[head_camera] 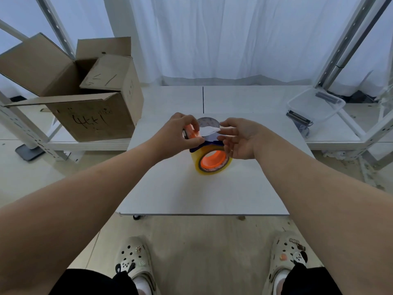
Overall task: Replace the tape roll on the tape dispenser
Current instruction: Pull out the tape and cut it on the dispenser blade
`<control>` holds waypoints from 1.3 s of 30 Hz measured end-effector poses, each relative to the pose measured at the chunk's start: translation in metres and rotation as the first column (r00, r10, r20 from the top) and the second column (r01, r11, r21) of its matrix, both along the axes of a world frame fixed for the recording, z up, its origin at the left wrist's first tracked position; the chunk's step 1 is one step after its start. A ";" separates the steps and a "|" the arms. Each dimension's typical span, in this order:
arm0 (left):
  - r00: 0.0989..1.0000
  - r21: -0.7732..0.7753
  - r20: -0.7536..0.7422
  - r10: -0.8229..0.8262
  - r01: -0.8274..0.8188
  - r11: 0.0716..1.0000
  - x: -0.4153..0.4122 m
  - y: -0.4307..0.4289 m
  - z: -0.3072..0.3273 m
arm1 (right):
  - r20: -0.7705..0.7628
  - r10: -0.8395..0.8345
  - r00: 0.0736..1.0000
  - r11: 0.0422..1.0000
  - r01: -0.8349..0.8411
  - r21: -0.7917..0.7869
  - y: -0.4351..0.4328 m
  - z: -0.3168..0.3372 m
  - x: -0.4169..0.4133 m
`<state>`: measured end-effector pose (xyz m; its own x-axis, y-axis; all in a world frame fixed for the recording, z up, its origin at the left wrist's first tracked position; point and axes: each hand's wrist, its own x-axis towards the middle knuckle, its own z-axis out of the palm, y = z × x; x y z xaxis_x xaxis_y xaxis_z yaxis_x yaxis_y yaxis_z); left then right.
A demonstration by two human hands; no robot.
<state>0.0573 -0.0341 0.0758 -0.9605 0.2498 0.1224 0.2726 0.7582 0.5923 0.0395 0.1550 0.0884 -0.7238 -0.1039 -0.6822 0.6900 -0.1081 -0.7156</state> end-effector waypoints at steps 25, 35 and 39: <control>0.998 0.135 0.053 -0.033 0.026 0.991 -0.006 -0.005 0.001 | -0.294 0.162 0.942 0.915 -0.032 0.403 -0.015 -0.014 -0.004; 0.992 0.208 0.094 -0.082 0.061 0.976 -0.012 -0.001 0.003 | -0.019 0.022 1.000 0.999 -0.023 -0.036 0.006 -0.015 -0.011; 0.992 0.197 0.094 -0.083 0.063 0.978 -0.013 -0.001 0.002 | -0.087 0.056 0.995 0.996 -0.049 0.073 0.005 -0.017 -0.011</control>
<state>0.0442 -0.0347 0.0778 -0.9504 0.3009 0.0785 0.2543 0.6067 0.7532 0.0282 0.1596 0.0714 -0.7769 -0.0968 -0.6221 0.6264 -0.0202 -0.7792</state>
